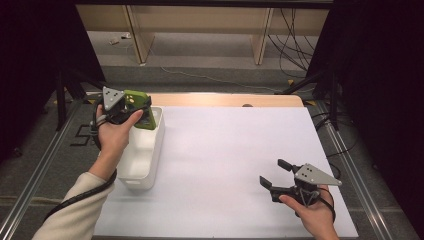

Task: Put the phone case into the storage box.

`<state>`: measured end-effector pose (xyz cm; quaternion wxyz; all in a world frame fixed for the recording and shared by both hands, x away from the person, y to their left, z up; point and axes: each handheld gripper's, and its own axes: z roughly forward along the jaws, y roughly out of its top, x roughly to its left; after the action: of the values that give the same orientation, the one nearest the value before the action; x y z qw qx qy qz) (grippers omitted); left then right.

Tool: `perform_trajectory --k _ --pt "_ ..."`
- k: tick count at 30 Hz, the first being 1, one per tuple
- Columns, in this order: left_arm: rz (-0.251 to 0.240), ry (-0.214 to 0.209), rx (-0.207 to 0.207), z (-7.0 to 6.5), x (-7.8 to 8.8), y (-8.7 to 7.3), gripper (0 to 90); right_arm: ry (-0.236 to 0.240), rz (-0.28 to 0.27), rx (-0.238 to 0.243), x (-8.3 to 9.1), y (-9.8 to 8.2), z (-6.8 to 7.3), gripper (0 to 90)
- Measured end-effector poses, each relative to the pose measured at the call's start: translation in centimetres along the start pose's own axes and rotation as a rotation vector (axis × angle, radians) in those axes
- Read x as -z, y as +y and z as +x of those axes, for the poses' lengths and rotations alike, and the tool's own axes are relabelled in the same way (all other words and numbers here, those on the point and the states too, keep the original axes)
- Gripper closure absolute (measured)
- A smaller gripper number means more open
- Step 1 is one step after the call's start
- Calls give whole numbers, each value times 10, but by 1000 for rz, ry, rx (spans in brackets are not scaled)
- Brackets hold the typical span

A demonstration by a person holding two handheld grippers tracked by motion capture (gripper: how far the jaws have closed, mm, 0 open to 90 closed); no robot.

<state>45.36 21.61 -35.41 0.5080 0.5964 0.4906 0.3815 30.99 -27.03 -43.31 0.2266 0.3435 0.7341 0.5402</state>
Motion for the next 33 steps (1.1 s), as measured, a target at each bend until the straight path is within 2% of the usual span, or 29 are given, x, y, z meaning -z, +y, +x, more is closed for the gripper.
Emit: perform_trajectory --k 33 --pt "27 18 11 9 -18 0 159 3 -1 -5 0 -1 0 155"
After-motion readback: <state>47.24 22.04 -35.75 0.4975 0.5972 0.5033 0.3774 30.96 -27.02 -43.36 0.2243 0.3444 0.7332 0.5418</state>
